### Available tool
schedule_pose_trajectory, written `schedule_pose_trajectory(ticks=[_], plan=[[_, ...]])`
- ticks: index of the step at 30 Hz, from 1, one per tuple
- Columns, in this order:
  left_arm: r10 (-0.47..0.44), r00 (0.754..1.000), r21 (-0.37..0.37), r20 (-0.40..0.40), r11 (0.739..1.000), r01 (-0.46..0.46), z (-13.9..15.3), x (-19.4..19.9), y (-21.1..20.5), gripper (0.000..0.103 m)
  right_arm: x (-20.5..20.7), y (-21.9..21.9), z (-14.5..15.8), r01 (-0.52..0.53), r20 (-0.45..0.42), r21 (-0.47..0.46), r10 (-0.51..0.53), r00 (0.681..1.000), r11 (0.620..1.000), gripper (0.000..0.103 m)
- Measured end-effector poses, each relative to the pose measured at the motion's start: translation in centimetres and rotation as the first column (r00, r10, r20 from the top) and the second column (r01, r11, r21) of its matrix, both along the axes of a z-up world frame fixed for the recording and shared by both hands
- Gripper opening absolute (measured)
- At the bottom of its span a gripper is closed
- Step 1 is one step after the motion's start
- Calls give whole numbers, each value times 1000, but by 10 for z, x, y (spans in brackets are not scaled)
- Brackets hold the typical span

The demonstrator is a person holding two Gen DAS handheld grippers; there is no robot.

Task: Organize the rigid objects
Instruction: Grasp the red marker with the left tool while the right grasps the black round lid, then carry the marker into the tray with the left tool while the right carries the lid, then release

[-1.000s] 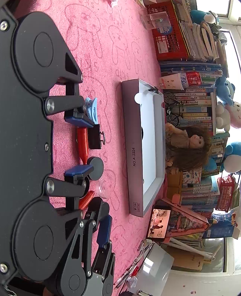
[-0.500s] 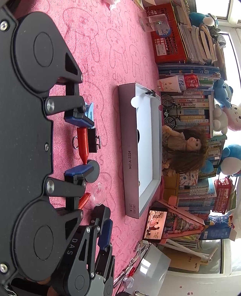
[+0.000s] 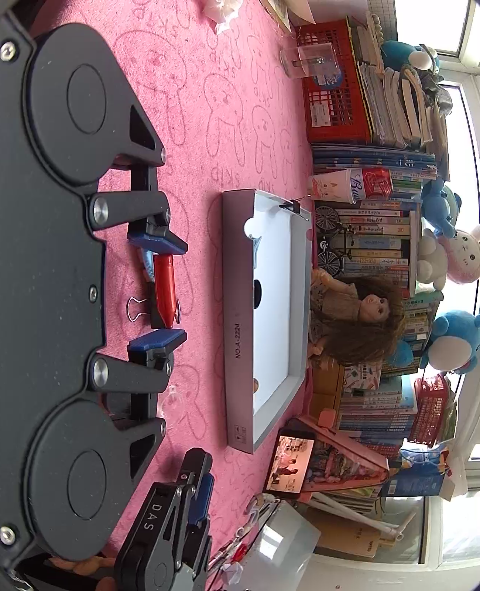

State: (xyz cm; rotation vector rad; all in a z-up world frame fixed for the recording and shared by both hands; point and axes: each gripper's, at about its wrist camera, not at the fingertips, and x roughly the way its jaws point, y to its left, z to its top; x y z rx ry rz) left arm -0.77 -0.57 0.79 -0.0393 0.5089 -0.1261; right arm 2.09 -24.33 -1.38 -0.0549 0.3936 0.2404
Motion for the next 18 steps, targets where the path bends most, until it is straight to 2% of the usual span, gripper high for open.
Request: schedule_pose_trajectory(ticks=[6,18], plan=[[2,1000,2,24,1000,-2,9,9,0,42,7,-5,6,29,0,20,-29,1000,999,37],[22,1000,-27,19,999,-22,18,31,3,41,23,-14,12,84,-23,66,-83,996,994,37]])
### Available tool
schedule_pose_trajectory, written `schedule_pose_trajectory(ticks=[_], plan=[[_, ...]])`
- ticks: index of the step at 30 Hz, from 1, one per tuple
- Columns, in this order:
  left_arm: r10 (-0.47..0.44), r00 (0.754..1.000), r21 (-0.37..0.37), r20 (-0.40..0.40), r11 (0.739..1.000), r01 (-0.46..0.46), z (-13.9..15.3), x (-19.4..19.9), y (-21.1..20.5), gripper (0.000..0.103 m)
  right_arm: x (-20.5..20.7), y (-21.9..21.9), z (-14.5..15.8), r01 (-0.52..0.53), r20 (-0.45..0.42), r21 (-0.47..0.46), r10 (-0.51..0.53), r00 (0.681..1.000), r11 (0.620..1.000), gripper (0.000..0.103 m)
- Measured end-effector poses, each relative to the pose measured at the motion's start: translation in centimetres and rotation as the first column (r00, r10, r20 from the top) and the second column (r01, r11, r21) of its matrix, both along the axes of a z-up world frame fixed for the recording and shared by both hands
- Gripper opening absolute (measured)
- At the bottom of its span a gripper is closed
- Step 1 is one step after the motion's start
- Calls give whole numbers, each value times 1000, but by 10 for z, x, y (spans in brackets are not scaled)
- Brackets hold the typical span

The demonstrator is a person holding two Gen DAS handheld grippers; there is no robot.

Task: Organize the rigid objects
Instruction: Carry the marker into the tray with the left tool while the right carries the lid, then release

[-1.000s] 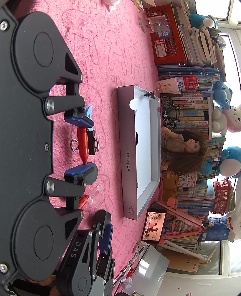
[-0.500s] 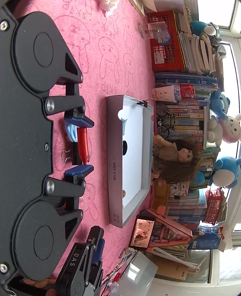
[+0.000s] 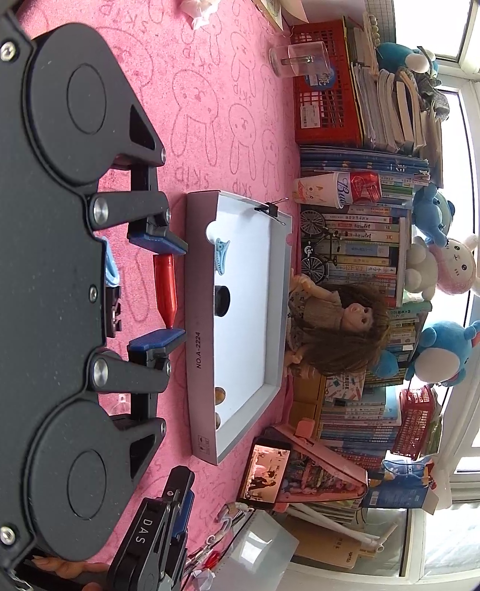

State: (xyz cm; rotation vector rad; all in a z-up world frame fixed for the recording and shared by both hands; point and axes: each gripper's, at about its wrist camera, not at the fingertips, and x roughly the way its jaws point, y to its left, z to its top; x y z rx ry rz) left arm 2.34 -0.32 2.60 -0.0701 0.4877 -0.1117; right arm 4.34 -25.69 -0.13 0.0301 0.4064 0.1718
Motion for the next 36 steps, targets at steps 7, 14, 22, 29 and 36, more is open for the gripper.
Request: schedule_pose_trajectory(ticks=[7,14,22,29,36], plan=[[9,1000,-1,10,1000,-9,7,14,2,41,10,-2,7,14,2,23,-14,1000,1000,37],[15,1000,-6,15,1000,-15,14,32,7,41,23,-3,14,30,-3,46,-30,1000,998,37],[14,1000,-7,18,1000,-14,22,58,10,41,45,-7,20,48,-16,74,-47,999,996,37],[26,1000,-6,13,1000,-26,25,86,13,41,64,-14,21,62,-39,113,-58,998,992,37],[31,999,-22,-36,999,-31,20,118,16,41,88,-16,24,65,-54,123,-58,997,990,37]])
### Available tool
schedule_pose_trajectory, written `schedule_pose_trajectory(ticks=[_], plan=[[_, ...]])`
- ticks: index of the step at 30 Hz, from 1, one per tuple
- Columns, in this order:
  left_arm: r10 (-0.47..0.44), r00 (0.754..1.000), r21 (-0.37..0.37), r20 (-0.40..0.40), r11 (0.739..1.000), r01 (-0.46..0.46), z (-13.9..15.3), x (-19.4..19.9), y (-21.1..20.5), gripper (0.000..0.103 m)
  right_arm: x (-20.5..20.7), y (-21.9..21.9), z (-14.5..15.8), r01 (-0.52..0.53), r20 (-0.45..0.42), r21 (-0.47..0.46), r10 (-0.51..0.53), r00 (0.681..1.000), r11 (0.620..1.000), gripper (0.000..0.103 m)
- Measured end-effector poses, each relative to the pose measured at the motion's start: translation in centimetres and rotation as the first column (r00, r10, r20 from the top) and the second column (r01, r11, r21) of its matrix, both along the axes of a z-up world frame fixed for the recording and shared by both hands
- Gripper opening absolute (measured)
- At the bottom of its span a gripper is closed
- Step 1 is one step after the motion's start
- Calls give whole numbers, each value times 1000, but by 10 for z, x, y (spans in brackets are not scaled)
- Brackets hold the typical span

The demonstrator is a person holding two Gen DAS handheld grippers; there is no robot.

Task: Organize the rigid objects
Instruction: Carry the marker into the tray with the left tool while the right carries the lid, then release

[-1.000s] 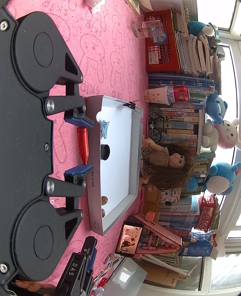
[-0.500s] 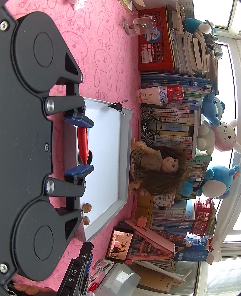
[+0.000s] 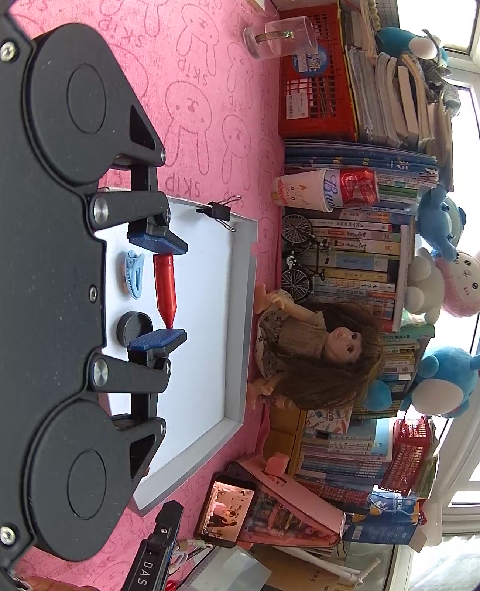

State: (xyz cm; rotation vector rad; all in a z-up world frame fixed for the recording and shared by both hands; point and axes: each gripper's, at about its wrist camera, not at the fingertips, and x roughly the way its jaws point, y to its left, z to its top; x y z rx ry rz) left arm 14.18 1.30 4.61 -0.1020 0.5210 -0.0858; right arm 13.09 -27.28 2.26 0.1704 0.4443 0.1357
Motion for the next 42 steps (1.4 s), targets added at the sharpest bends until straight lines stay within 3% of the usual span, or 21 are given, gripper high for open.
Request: schedule_pose_trajectory(ticks=[20,42], plan=[[21,992,-6,-121,1000,-21,-20,72,0,41,52,11,-8,-42,-90,-21,40,995,999,37],[14,983,45,-184,999,-6,-40,89,-11,42,72,33,-16,-68,-177,-92,51,983,993,40]])
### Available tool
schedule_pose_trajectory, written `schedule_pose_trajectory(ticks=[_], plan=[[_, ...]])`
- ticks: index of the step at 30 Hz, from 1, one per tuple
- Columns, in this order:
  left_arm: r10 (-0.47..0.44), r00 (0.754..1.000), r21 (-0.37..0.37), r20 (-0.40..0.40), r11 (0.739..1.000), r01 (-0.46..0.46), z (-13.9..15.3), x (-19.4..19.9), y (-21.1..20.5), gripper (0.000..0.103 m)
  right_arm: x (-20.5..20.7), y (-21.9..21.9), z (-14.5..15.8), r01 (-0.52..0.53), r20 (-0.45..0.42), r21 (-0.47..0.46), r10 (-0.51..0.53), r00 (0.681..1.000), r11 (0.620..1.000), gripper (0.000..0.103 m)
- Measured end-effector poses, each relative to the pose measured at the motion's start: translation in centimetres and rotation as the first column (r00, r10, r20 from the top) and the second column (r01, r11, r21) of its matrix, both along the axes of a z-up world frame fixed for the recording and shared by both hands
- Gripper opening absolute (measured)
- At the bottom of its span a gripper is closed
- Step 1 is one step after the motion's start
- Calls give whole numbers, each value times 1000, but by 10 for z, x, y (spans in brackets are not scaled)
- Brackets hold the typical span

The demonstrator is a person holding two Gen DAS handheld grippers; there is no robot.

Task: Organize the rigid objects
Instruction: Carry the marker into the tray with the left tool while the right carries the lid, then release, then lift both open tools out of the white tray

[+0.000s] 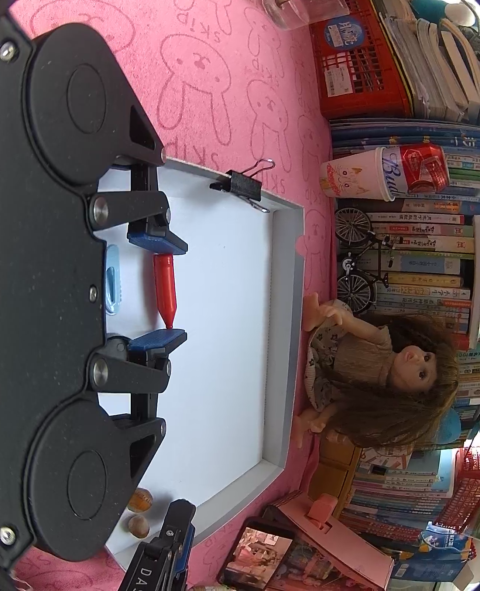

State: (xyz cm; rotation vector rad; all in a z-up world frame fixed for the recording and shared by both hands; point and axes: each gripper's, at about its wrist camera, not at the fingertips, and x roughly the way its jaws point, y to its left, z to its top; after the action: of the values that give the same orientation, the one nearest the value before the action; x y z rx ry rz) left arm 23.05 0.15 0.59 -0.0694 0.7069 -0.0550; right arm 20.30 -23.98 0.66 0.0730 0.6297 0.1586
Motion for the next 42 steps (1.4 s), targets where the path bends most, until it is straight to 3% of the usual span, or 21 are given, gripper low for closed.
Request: schedule_pose_trajectory(ticks=[14,16,18,25,30,36,42], plan=[[-4,1000,-8,5,1000,4,0,-1,0,42,3,3,-1,-8,-17,9,8,1000,1000,40],[-5,1000,-6,9,1000,5,1,-2,-1,42,2,2,0,-8,-16,16,8,1000,1000,44],[-7,1000,-4,15,1000,7,2,-4,-2,46,1,2,0,-4,-10,19,4,1000,1000,57],[-13,999,-3,39,1000,13,9,-12,-4,65,-5,0,4,-14,14,43,14,1000,999,69],[-17,998,-2,64,1000,17,15,-20,-5,74,-11,1,8,-22,37,48,20,999,999,84],[-23,994,14,105,1000,22,25,-34,-7,80,-20,2,15,-40,68,45,37,997,998,89],[-38,992,-14,119,999,40,33,-49,-6,82,-32,2,19,-58,93,46,54,994,997,90]])
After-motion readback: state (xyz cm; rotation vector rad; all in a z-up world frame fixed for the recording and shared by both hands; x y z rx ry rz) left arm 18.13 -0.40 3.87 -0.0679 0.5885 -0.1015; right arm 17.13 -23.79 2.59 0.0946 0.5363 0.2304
